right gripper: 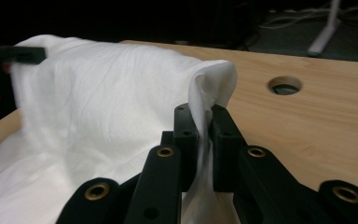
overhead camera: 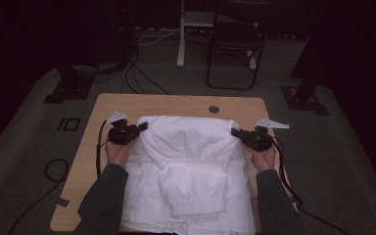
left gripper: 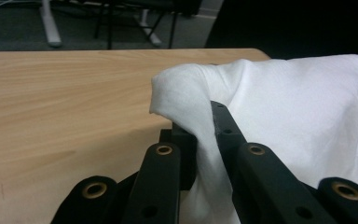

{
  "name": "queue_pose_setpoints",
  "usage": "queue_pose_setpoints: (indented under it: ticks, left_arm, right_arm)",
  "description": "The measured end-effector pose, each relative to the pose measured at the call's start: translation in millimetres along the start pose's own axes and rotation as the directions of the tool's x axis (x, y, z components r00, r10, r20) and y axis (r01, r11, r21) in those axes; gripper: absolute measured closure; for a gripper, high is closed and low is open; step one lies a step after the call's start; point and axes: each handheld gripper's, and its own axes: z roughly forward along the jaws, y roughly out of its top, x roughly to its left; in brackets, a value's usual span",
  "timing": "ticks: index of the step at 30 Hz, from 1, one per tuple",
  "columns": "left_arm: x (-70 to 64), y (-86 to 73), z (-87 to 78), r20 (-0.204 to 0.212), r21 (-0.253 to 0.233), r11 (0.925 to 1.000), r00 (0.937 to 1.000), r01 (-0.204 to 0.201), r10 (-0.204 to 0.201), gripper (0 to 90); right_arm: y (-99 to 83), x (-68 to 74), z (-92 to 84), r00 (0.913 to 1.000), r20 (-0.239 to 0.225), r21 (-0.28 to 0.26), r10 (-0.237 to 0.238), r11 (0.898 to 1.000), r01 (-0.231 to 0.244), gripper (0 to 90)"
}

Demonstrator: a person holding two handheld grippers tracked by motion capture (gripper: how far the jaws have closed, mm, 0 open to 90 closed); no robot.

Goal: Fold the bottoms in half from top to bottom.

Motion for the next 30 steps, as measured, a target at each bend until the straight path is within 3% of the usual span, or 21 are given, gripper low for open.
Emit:
queue_pose_setpoints:
  ticks: [2,4,8,9,10,12,13,14,15,17,18,22,25,30]
  left_arm:
    - [-1.5,-2.8,-5.5,0.008,-0.001,1.0000,0.9999,-0.007,0.007,83.6]
    - [-8.8,-16.1,-21.2,0.031,-0.003,0.9998,0.9993,-0.019,0.019,83.5]
    - [-18.1,-42.4,-38.3,0.058,0.032,0.9989,0.9978,-0.034,0.032,83.2]
    - [-18.1,-42.4,-38.3,0.058,0.032,0.9989,0.9978,-0.034,0.032,83.1]
    - [-19.4,-50.4,-41.3,0.061,0.042,0.9985,0.9976,-0.035,0.033,83.1]
    - [-24.3,-76.2,-44.3,0.063,0.130,0.9897,0.9966,-0.060,0.052,83.2]
    - [-24.3,-76.2,-44.3,0.063,0.130,0.9897,0.9966,-0.060,0.052,83.2]
    - [-27.6,-93.5,-43.7,0.069,0.197,0.9780,0.9960,-0.070,0.057,83.2]
    - [-27.6,-93.5,-43.7,0.069,0.197,0.9780,0.9960,-0.070,0.057,83.2]
    - [-30.3,-114.6,-39.9,0.059,0.273,0.9582,0.9957,-0.085,0.071,83.2]
    - [-30.1,-121.1,-37.4,0.057,0.294,0.9523,0.9961,-0.081,0.067,83.2]
    - [-30.3,-127.7,-31.5,0.043,0.301,0.9508,0.9970,-0.074,0.064,83.2]
    - [-32.1,-125.6,-27.5,0.023,0.306,0.9477,0.9957,-0.092,0.089,83.1]
    - [-26.9,-120.2,-16.1,-0.013,0.284,0.9547,0.9953,-0.088,0.096,83.0]
  right_arm:
    - [-8.5,8.1,-9.3,0.9996,-0.023,0.002,-0.013,1.000,0.013,83.3]
    - [-19.0,16.9,-17.7,0.9989,-0.037,0.005,-0.027,1.000,0.028,83.3]
    - [-44.4,33.1,-30.6,0.9968,-0.026,0.052,-0.076,0.996,0.077,83.2]
    - [-44.4,33.1,-30.6,0.9968,-0.026,0.052,-0.076,0.996,0.077,83.2]
    - [-57.8,40.3,-35.5,0.9951,-0.018,0.085,-0.097,0.992,0.099,83.2]
    - [-70.9,46.7,-38.1,0.9932,-0.011,0.131,-0.116,0.984,0.117,83.2]
    - [-70.9,46.7,-38.1,0.9932,-0.011,0.131,-0.116,0.984,0.117,83.2]
    - [-84.1,51.6,-37.9,0.9922,-0.002,0.188,-0.125,0.975,0.123,83.1]
    - [-84.1,51.6,-37.9,0.9922,-0.002,0.188,-0.125,0.975,0.123,83.1]
    - [-98.1,54.8,-35.4,0.9929,-0.004,0.238,-0.119,0.964,0.117,83.1]
    - [-106.8,56.5,-31.5,0.9931,-0.003,0.277,-0.117,0.954,0.114,83.1]
    - [-118.7,60.3,-17.6,0.9887,0.022,0.350,-0.148,0.927,0.131,83.1]
    - [-114.0,57.9,-10.7,0.9879,0.042,0.363,-0.149,0.924,0.124,82.8]
    - [-103.8,47.8,6.4,0.9843,0.086,0.361,-0.154,0.926,0.113,82.8]
